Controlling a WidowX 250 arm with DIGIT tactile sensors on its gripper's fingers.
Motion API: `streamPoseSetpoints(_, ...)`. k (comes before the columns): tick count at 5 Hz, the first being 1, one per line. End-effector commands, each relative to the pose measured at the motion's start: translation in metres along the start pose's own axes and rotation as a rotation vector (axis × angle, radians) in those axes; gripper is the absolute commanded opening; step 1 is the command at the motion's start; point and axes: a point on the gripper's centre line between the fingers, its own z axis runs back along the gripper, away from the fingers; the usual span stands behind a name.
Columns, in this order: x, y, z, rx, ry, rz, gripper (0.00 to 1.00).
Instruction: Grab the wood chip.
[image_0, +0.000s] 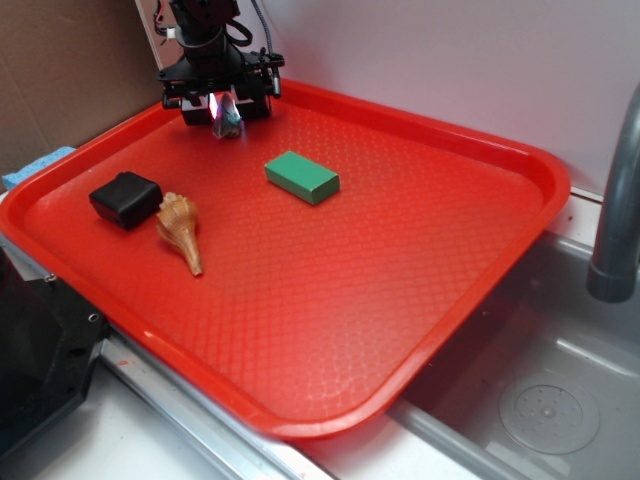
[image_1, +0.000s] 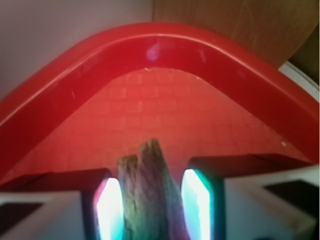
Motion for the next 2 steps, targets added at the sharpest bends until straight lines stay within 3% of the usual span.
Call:
streamPoseSetpoints(1,0.001,-0.004,0.057,0.051,-0.045,-0.012,0.0)
streamPoseSetpoints(2,-0.015,-0.017,0.091,0.036,0.003,-0.097,0.0)
